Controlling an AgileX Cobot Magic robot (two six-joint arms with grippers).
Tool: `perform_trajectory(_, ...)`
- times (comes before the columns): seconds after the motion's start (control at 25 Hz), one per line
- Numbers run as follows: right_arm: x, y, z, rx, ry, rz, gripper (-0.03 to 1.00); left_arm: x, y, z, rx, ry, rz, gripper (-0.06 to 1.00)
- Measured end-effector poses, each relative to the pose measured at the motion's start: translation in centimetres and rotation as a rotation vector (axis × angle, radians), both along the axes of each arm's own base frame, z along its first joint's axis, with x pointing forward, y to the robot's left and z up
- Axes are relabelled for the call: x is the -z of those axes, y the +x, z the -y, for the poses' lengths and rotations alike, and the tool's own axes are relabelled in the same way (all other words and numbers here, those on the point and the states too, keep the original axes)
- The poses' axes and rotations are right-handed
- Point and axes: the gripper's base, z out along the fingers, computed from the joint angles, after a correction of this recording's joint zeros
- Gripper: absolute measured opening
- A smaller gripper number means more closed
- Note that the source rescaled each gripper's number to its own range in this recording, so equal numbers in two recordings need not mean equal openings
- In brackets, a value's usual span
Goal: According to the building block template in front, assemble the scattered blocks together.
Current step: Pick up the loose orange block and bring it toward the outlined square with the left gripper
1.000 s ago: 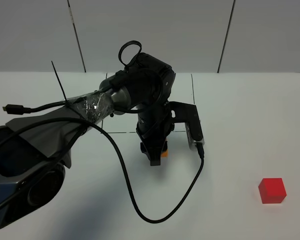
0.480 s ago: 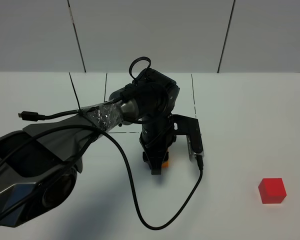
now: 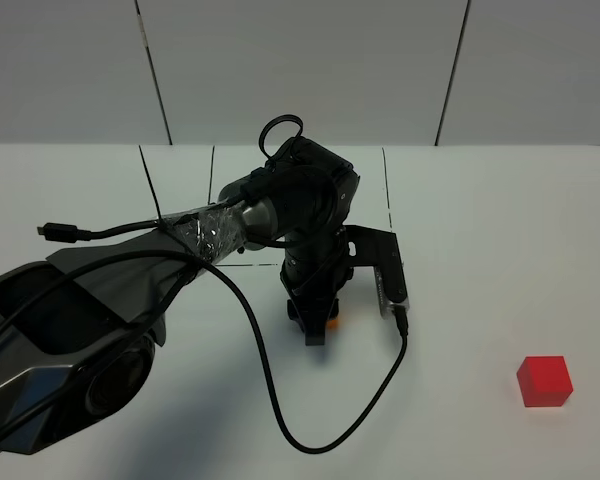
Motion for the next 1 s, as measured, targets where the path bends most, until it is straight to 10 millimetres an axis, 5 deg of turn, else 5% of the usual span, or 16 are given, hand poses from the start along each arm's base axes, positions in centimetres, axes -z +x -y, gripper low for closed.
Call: perform_trajectory(1.0, 0.01, 0.00, 0.00, 0.000, 0.000, -0.001, 0.73, 0.06, -0.29, 0.58, 0.037, -0.062, -0.033, 0.00)
